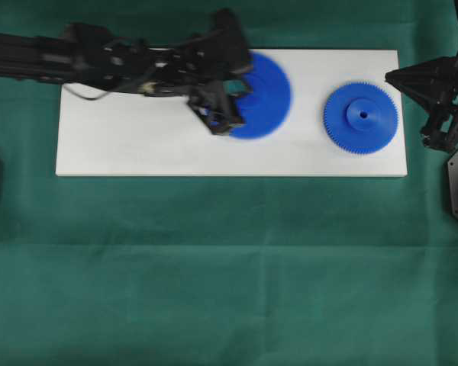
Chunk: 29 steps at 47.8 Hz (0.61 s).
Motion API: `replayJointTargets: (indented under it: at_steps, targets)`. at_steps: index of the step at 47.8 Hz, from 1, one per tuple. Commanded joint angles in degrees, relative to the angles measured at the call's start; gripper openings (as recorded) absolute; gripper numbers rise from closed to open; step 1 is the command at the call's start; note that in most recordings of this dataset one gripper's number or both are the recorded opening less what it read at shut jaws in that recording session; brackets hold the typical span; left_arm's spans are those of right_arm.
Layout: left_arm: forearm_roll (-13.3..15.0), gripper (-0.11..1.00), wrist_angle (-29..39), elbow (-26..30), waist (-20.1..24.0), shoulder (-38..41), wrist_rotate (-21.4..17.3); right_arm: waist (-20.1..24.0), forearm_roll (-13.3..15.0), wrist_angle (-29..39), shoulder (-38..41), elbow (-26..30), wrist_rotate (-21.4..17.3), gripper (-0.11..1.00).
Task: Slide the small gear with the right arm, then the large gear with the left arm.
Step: 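Slide the large gear right with the left gripper toward the small gear, then hold the large gear meshed against the small gear with the left gripper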
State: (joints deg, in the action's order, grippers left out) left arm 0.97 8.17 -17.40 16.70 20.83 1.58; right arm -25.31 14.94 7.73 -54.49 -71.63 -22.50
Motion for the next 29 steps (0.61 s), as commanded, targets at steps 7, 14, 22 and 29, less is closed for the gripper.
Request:
replayJointTargets:
  at_steps: [7,14,22,29]
  targets:
    - [0.0,0.0,4.9,11.6,-2.4,4.2,-0.1,0.2,0.2,-0.5,-0.8,0.3,0.1,0.51]
    - [0.1,0.0,8.1,16.8,-3.9,7.4,-0.1,0.2,0.2,-0.5,-1.0,0.0,0.1,0.51]
    - [0.0,0.0,11.1,19.7,-4.6,9.1,-0.1,0.2,0.2,-0.6,-1.0,-0.2,0.2,0.51]
    - [0.0,0.0,11.5,18.3,-4.2,8.1,0.0,0.2,0.2,-0.7,-1.1,-0.3,0.2,0.51]
